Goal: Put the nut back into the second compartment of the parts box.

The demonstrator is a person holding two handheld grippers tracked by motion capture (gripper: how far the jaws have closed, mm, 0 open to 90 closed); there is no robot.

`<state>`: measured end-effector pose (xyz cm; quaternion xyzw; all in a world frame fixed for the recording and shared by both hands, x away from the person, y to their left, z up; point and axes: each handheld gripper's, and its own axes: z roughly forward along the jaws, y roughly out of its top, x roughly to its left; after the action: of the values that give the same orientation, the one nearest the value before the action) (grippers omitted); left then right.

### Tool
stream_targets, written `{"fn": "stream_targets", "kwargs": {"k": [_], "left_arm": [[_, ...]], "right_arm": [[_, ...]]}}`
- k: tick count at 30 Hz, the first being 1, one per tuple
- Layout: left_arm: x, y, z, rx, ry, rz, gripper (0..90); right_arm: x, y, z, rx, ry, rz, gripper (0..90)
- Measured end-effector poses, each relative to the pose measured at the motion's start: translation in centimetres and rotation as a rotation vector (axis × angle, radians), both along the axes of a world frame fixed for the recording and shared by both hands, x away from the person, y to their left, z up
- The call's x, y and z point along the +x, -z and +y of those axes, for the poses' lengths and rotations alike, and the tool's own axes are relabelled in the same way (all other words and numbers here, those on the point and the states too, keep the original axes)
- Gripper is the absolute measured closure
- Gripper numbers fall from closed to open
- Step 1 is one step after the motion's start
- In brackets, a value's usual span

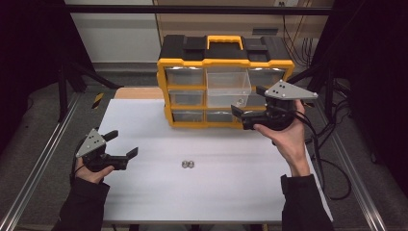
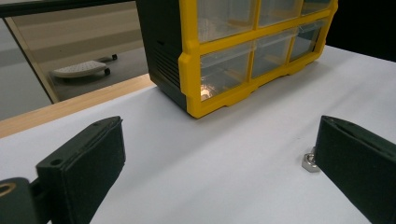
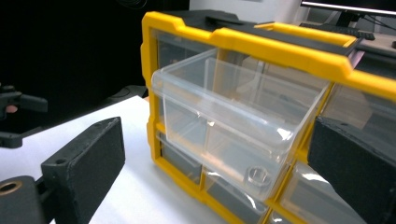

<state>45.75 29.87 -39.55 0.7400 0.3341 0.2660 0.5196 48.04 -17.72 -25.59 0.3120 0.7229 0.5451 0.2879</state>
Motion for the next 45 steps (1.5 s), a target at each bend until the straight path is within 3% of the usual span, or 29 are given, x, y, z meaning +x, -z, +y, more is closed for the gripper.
{"fn": "stream_targets", "kwargs": {"k": [23,45], "left_arm": [[0.0,0.0,-0.1,0.000,0.001,0.000,1.1],[0.0,0.0,0.0,-0.002,-0.002,-0.003,1.1]], "right_arm": [[-1.5,4.0,0.3,-0.024,-0.051,0.026,5.3],[-1.5,8.7,3.5,-0.076,-0.121,0.099,6.0]]}}
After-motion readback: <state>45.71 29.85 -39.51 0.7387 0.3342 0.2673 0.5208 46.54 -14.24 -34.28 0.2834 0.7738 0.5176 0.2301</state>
